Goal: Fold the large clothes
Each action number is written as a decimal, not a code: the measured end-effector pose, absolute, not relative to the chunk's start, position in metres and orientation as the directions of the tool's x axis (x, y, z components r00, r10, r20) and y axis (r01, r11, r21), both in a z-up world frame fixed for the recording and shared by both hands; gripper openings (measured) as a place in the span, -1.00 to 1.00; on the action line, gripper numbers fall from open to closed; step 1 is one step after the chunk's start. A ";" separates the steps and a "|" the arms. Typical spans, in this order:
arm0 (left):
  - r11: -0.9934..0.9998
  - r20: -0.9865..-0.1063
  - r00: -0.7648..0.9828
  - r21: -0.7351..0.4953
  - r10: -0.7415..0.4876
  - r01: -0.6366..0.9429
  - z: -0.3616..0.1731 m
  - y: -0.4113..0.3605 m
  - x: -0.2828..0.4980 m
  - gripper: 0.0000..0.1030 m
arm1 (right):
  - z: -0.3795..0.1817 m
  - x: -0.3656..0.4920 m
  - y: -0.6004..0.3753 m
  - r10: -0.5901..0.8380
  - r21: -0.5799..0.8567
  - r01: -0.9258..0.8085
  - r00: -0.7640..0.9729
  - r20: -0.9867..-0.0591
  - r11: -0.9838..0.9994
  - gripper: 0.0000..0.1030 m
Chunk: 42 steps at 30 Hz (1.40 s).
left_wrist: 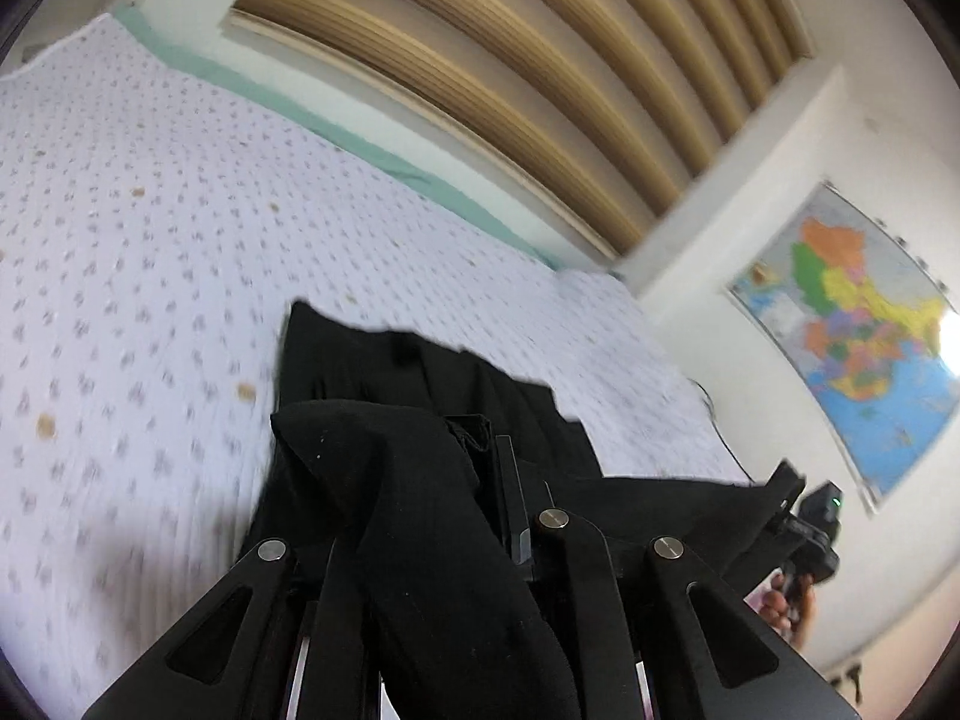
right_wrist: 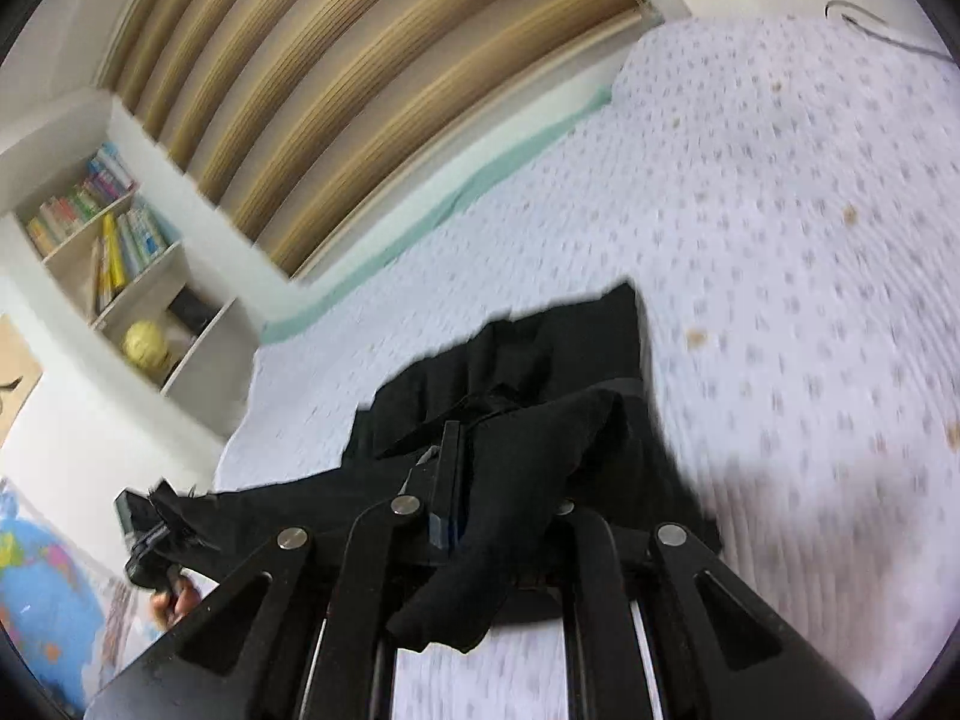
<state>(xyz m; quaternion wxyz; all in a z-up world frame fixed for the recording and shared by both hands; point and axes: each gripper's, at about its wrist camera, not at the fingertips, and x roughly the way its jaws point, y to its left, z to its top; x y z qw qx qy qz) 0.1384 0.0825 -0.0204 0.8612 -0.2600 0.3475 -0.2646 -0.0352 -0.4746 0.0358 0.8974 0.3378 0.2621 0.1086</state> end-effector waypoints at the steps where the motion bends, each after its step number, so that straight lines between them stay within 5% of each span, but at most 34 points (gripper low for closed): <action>1: 0.737 -0.465 0.633 -0.623 -0.619 0.262 -0.022 0.077 0.153 -0.68 | 0.037 -0.018 -0.475 0.334 0.640 0.007 0.849 -0.409 0.768 -0.73; 9: 0.837 -0.606 0.648 -0.540 -0.461 0.090 -0.107 0.040 0.266 -0.64 | -0.020 0.126 -0.447 0.110 0.403 0.198 0.773 -0.624 0.894 -0.73; 13: 0.844 -0.660 0.605 -0.536 -0.446 0.038 -0.158 0.031 0.296 -0.61 | -0.087 0.176 -0.435 0.130 0.358 0.219 0.665 -0.735 0.908 -0.74; 23: 0.778 -0.603 0.596 -0.626 -0.531 0.060 -0.171 0.045 0.296 -0.55 | -0.101 0.174 -0.435 0.163 0.388 0.195 0.676 -0.718 0.901 -0.70; 26: 0.789 -0.619 0.556 -0.603 -0.555 0.116 -0.149 0.046 0.286 -0.38 | -0.083 0.151 -0.450 0.271 0.497 0.153 0.684 -0.677 0.854 -0.38; 30: 0.702 -0.546 0.498 -0.683 -0.674 0.201 -0.114 0.071 0.259 0.38 | -0.054 0.101 -0.477 0.443 0.664 0.031 0.722 -0.531 0.747 0.43; 32: 0.724 -0.557 0.535 -0.670 -0.635 0.164 -0.099 0.089 0.243 0.50 | -0.045 0.078 -0.487 0.460 0.696 0.001 0.750 -0.476 0.718 0.76; 36: 0.751 -0.528 0.599 -0.630 -0.601 0.198 -0.073 0.110 0.223 0.52 | -0.033 0.065 -0.485 0.393 0.606 -0.014 0.773 -0.498 0.795 0.79; 42: 0.884 -0.659 0.608 -0.437 -0.442 0.169 -0.085 0.081 0.265 0.53 | -0.037 0.105 -0.468 0.205 0.362 0.031 0.777 -0.595 0.932 0.79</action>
